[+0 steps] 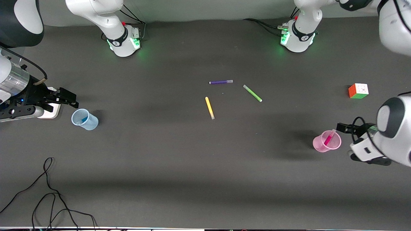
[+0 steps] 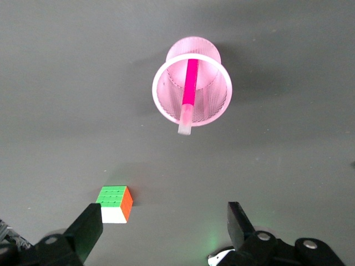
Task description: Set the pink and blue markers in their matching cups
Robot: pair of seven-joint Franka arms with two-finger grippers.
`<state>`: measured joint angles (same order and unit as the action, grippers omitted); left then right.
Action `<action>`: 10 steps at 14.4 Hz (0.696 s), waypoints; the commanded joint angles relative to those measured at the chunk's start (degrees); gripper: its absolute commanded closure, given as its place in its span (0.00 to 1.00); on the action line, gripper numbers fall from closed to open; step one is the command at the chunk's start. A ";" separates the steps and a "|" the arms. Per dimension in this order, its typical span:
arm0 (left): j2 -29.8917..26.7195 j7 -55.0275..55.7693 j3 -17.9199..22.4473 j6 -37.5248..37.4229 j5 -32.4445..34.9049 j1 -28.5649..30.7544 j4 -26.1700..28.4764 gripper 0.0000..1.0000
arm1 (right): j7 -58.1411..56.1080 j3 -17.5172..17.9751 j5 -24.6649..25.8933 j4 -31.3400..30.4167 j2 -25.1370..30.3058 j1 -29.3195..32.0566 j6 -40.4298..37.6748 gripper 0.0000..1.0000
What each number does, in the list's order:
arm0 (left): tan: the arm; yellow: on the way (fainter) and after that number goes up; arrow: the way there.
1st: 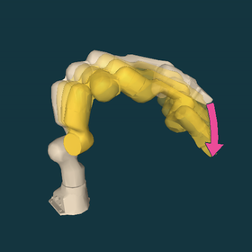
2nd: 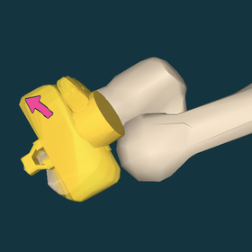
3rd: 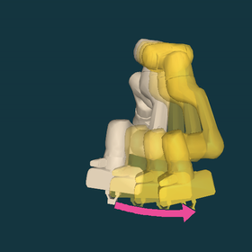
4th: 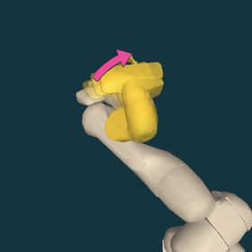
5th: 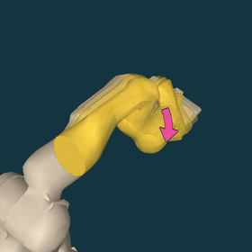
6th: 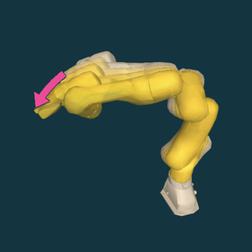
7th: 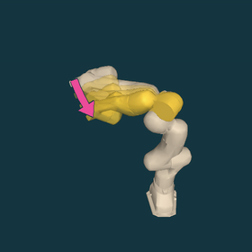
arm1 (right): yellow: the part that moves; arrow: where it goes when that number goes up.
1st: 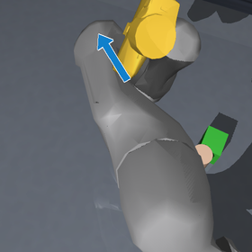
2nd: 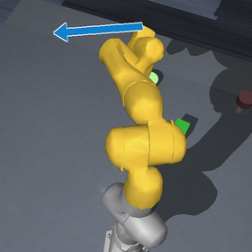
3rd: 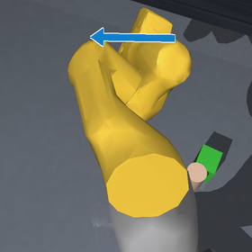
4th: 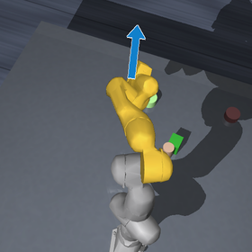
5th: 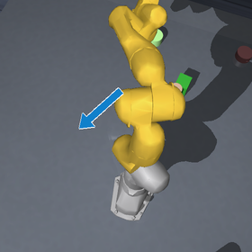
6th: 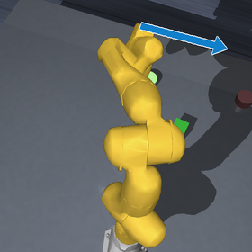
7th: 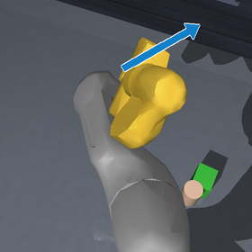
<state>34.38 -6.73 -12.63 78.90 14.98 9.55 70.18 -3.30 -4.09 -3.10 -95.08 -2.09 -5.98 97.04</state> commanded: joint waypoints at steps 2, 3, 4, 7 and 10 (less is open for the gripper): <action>-12.56 0.93 0.15 7.73 -6.17 0.21 9.78 0.00 | 0.49 0.48 0.90 1.56 -0.73 0.27 -0.63 0.00; -15.20 0.93 0.24 10.37 -6.63 0.38 13.11 0.00 | 0.49 0.57 0.99 2.17 -0.81 0.09 -0.54 0.00; -17.92 0.93 0.24 13.09 -6.98 0.38 16.80 0.00 | 0.49 0.66 1.07 2.18 -0.73 -0.08 -0.63 0.00; -25.31 1.20 0.33 19.79 -10.13 0.38 24.99 0.00 | 0.84 0.92 1.78 2.53 -0.81 -0.26 -0.63 0.00; -28.39 2.07 2.25 17.78 -12.34 -2.06 24.92 0.00 | 0.84 0.92 1.69 2.53 -0.81 -0.17 -0.80 0.00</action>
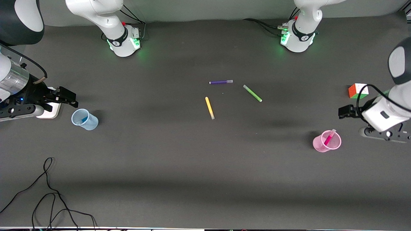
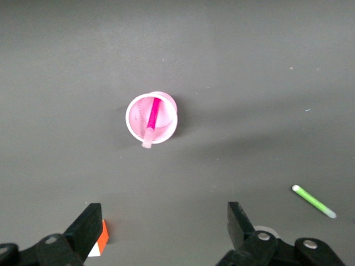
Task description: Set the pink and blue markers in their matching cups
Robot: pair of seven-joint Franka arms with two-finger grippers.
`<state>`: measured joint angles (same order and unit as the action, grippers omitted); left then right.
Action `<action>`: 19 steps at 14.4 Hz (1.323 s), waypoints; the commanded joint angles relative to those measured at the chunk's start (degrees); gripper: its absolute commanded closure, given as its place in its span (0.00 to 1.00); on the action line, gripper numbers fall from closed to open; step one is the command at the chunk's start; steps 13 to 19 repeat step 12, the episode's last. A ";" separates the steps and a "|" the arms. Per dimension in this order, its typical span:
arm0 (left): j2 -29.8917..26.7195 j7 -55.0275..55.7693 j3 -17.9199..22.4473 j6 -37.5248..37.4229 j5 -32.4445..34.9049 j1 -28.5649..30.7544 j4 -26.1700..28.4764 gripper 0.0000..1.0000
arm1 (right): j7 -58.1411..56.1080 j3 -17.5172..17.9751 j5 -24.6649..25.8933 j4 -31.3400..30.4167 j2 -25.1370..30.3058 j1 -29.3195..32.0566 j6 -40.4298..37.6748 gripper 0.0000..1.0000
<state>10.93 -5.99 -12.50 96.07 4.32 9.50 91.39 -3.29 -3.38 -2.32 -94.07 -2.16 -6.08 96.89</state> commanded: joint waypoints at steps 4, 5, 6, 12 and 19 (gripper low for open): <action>-8.99 1.33 11.44 -2.20 -3.70 -11.87 3.44 0.00 | 0.91 0.30 1.00 1.52 -0.83 -0.25 -0.65 0.00; -8.99 1.42 11.45 -2.81 -3.79 -12.05 3.09 0.00 | 0.91 0.30 1.00 1.52 -0.65 -0.16 -0.74 0.00; -9.00 1.33 11.36 -3.34 -3.79 -11.97 3.00 0.00 | 0.91 0.22 1.00 1.61 -0.39 -0.16 -0.91 0.00; -9.35 0.72 11.36 -5.90 -3.53 -11.35 2.83 0.00 | 1.09 0.30 2.06 2.14 -0.74 -0.16 -1.09 0.00; -9.35 0.72 11.36 -5.90 -3.53 -11.35 2.83 0.00 | 1.09 0.30 2.06 2.14 -0.74 -0.16 -1.09 0.00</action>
